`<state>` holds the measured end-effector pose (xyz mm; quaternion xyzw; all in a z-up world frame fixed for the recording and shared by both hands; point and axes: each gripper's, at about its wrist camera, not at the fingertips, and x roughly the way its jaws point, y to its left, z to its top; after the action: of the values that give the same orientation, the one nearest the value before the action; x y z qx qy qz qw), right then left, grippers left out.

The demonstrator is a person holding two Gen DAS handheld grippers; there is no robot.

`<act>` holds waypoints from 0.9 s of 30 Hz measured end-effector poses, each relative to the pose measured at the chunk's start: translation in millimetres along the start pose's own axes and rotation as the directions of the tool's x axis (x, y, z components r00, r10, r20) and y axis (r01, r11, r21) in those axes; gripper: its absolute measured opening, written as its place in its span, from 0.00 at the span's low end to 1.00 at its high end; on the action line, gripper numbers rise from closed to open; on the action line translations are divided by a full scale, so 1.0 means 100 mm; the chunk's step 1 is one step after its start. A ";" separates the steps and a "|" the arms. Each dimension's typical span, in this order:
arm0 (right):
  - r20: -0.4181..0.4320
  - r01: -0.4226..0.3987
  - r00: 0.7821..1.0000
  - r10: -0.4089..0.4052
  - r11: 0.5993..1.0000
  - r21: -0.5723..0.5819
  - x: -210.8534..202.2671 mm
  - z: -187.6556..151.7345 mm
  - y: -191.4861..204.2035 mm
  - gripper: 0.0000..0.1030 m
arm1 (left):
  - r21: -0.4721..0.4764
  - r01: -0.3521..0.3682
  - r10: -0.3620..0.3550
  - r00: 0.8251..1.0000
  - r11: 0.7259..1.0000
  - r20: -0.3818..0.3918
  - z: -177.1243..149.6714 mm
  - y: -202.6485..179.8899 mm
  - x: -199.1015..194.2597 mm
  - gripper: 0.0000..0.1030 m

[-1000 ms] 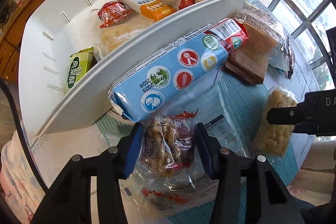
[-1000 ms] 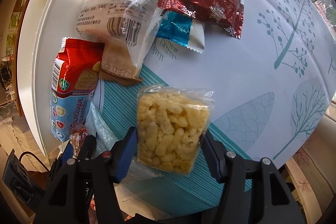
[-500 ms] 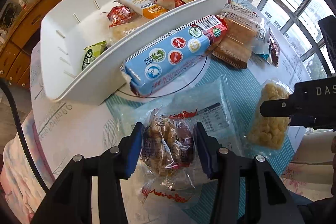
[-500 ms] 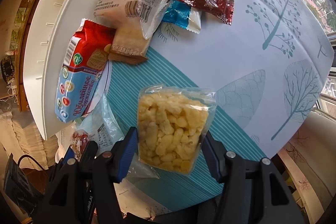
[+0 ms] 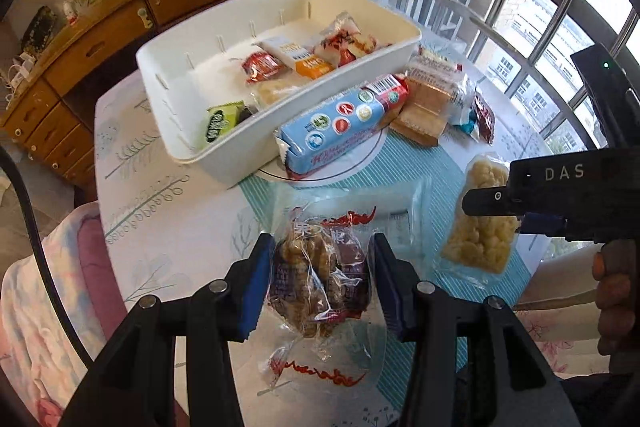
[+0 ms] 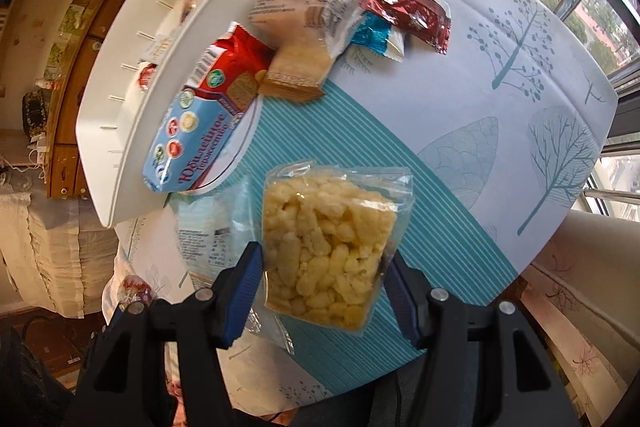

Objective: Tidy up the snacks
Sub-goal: 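Lift both held bags and carry them over the white tray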

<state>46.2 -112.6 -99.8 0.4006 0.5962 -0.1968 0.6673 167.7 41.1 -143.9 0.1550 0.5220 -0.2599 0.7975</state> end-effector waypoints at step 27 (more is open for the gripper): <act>0.285 0.024 0.955 0.086 0.932 -0.360 -0.92 0.36 0.77 0.58 | -0.230 -0.001 0.064 0.963 0.973 0.263 0.71 0.53 -0.91 0.46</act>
<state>107.0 -114.1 9.8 0.2470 0.5091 -0.1314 0.8140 222.8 70.9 -32.7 0.0344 0.4327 -0.2038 0.8776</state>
